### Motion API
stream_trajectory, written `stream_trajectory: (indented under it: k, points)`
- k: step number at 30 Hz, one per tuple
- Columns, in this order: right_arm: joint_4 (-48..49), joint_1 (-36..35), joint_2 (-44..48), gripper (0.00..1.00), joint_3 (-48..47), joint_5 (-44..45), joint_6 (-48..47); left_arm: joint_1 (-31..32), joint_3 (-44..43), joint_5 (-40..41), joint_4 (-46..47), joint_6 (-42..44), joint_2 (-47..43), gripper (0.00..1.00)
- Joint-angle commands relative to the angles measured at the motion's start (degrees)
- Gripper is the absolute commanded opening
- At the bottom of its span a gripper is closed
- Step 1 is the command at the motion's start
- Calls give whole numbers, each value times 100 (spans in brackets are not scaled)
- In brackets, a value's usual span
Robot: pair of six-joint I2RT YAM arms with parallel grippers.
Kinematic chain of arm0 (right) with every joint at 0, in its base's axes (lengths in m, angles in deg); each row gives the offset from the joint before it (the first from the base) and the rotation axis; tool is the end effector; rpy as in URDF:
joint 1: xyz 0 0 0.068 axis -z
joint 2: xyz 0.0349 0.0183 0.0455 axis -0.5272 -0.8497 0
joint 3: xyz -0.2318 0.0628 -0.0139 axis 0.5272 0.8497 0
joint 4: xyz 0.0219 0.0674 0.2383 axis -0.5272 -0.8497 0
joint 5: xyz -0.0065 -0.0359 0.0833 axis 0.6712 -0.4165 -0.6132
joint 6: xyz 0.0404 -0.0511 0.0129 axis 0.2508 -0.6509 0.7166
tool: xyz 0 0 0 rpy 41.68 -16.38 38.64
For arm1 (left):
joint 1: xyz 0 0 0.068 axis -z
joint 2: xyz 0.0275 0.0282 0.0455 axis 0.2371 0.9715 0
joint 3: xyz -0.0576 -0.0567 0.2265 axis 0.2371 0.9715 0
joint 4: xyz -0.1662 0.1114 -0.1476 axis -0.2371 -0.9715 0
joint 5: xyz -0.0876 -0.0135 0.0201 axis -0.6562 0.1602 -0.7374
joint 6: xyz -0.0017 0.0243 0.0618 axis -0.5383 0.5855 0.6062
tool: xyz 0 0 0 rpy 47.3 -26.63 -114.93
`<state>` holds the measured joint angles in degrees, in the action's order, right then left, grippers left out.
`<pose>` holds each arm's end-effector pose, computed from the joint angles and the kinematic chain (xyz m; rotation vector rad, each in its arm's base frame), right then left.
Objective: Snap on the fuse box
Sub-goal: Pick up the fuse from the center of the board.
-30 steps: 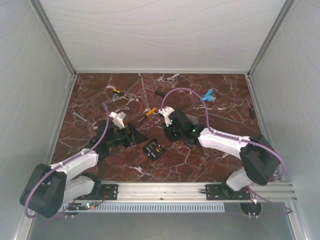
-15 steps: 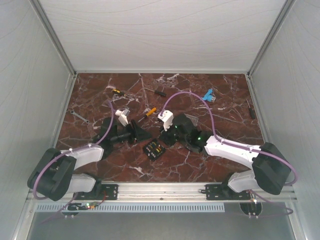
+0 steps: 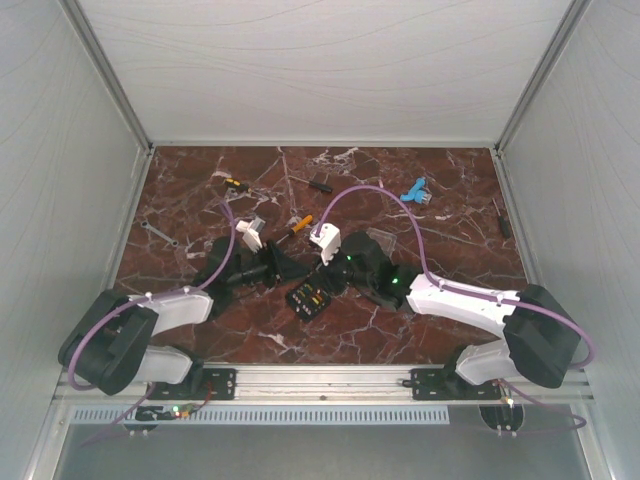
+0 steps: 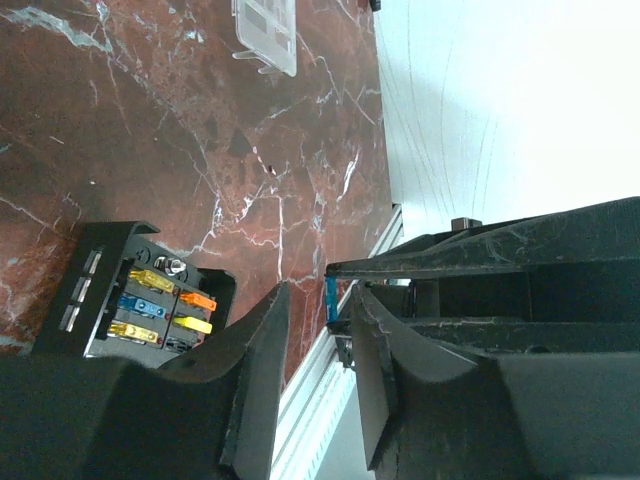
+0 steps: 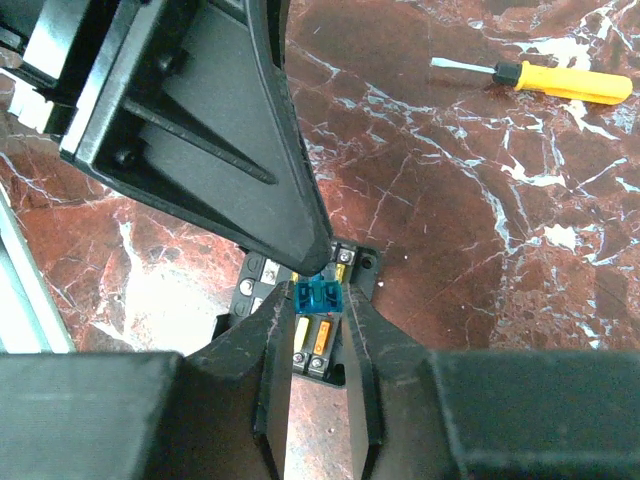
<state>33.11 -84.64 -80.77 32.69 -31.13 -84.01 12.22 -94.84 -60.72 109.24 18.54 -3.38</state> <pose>0.1804 0.2474 0.1994 -0.9882 1.8905 0.6851 0.2122 -0.1363 0.1418 -0.1172 2.0973 -1.5276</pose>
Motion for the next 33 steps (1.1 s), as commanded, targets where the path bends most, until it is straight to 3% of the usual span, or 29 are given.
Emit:
stream_trajectory:
  k: [1, 12, 20, 25, 33]
  points:
    - [402, -61, -60, 17, 1, 2, -22, 89, -213, 197, 392, -116, 39, 31]
    - [493, -80, -29, 16, 39, 103, 28, 286, -272, 203, 441, -174, 158, 25]
    - [569, -83, 49, 16, 72, 153, 102, 414, -274, 271, 414, -184, 52, 2]
    - [508, -112, 191, 17, 82, 133, 163, 506, -203, 420, 270, -175, -132, 0]
    - [230, -58, 744, 43, 104, 18, 847, 509, 91, 712, 305, -289, -696, 0]
